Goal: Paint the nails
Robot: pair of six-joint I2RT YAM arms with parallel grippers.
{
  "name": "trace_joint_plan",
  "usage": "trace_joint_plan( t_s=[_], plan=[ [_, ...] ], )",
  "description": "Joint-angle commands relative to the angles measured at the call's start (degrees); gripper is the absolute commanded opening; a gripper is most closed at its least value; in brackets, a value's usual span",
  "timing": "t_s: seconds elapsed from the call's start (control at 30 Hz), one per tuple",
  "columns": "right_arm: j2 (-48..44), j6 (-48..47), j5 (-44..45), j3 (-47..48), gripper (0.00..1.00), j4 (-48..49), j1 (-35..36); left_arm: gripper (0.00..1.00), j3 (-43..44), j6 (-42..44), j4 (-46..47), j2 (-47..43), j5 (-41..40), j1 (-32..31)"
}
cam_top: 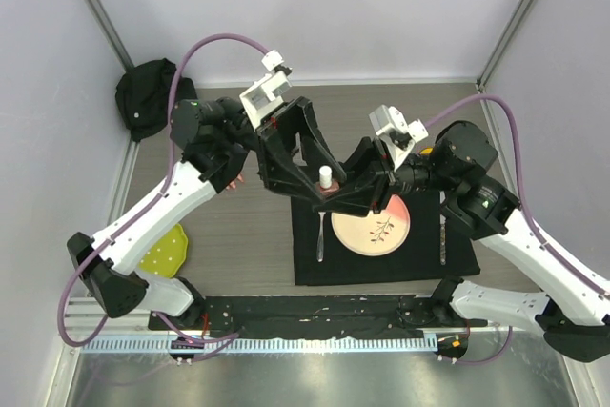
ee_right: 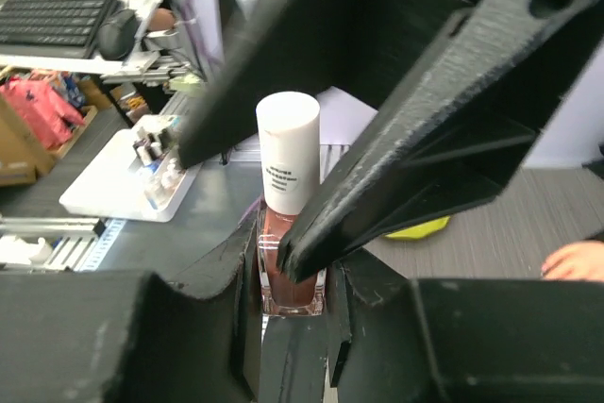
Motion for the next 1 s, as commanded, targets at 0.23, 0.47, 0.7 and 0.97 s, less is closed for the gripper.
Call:
trace_joint_plan(
  t_s=[0.23, 0.47, 0.7, 0.97],
  plan=[
    [0.64, -3.87, 6.65, 3.02, 0.01, 4.49, 0.49, 1.00, -2.44, 27.73, -36.26, -10.56, -4.46, 7.22],
    [2.49, -7.65, 17.10, 5.48, 0.01, -2.63, 0.49, 1.00, -0.75, 39.37, -58.99, -15.75, -30.46, 7.75],
    [4.24, -10.11, 29.76, 5.65, 0.01, -5.27, 0.58, 0.99, -8.40, 31.55, -50.65, -24.54, -51.57, 7.67],
    [6.71, -10.90, 34.69, 5.74, 0.01, -5.71, 0.49, 0.67, -8.94, 26.88, -49.58, -25.87, -68.80, 6.70]
  ],
)
